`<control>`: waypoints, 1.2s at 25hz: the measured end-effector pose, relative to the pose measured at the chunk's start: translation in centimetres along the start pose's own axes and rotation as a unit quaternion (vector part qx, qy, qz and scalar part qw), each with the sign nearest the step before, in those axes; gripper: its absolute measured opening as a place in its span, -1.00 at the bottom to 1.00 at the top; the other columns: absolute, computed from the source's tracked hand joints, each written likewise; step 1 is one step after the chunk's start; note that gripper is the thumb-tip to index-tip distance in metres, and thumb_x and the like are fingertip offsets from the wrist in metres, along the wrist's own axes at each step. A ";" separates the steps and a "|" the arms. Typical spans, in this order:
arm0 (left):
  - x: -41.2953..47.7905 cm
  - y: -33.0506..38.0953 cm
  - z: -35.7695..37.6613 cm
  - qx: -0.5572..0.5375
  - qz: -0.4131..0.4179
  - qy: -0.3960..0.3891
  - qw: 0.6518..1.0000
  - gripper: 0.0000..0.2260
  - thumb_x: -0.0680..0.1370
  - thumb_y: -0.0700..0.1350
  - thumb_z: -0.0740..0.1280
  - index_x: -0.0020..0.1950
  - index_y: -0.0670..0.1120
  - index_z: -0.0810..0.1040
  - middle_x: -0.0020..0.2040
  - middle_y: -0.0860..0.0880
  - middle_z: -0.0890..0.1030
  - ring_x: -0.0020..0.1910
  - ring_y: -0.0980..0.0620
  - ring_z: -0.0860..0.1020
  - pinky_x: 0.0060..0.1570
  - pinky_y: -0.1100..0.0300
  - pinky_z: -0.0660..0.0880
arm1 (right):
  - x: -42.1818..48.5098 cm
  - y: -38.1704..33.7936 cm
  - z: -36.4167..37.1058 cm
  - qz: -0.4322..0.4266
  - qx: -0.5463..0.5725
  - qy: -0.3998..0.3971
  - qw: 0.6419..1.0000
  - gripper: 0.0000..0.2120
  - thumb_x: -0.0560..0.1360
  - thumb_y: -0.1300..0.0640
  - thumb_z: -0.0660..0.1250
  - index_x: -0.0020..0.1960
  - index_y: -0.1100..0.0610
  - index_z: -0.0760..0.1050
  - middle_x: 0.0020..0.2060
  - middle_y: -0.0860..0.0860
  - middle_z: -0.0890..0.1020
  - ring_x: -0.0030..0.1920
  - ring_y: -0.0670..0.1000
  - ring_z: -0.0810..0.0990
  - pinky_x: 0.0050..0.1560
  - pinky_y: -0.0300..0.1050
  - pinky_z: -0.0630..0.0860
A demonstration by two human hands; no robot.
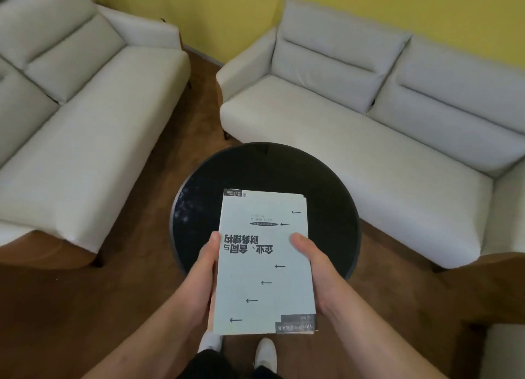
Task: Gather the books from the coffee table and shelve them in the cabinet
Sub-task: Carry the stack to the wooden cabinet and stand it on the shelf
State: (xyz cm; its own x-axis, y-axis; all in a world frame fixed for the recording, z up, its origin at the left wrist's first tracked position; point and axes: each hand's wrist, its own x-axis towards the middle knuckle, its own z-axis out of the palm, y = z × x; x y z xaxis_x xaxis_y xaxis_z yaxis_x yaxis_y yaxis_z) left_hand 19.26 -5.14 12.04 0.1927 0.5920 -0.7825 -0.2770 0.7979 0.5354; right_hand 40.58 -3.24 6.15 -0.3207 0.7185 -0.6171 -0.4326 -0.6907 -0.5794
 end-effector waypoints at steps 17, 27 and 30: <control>-11.7 -3.6 -23.1 -0.132 0.236 0.282 0.921 -0.62 0.69 -0.26 0.00 -0.32 -0.15 0.33 -0.74 -0.01 0.42 -0.80 0.15 0.40 -0.76 0.37 0.28 | 7.2 12.4 24.8 0.123 -0.232 -0.208 0.942 -0.10 0.23 -0.16 0.61 0.49 0.05 0.38 0.30 0.21 0.63 0.28 0.32 0.61 0.21 0.25 0.57; -19.5 -9.3 -41.3 -0.272 0.240 0.249 0.898 -0.52 0.52 0.22 0.15 0.12 -0.09 0.67 0.13 -0.22 0.69 0.09 -0.29 0.66 0.21 -0.22 0.48 | 10.7 26.1 41.8 0.194 -0.291 -0.280 0.894 -0.02 0.20 -0.14 0.65 0.50 0.18 0.37 0.30 0.31 0.60 0.17 0.34 0.65 0.06 0.19 0.63; -21.4 -8.9 -45.1 -0.298 0.242 0.285 0.878 -0.55 0.57 0.20 0.12 0.04 -0.04 0.71 0.11 -0.21 0.70 0.03 -0.24 0.68 0.18 -0.19 0.49 | 11.4 29.2 46.3 0.222 -0.305 -0.311 0.872 0.00 0.19 -0.13 0.66 0.50 0.20 0.36 0.31 0.32 0.59 0.15 0.32 0.66 0.02 0.17 0.64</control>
State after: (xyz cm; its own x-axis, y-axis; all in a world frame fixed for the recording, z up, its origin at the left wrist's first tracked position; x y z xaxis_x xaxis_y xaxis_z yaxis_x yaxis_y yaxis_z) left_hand -24.82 -30.05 9.72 -0.5390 0.5571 -0.6317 -0.6725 0.1669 0.7210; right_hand -14.75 -11.49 6.87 -0.8203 0.1434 -0.5536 0.3178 -0.6905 -0.6498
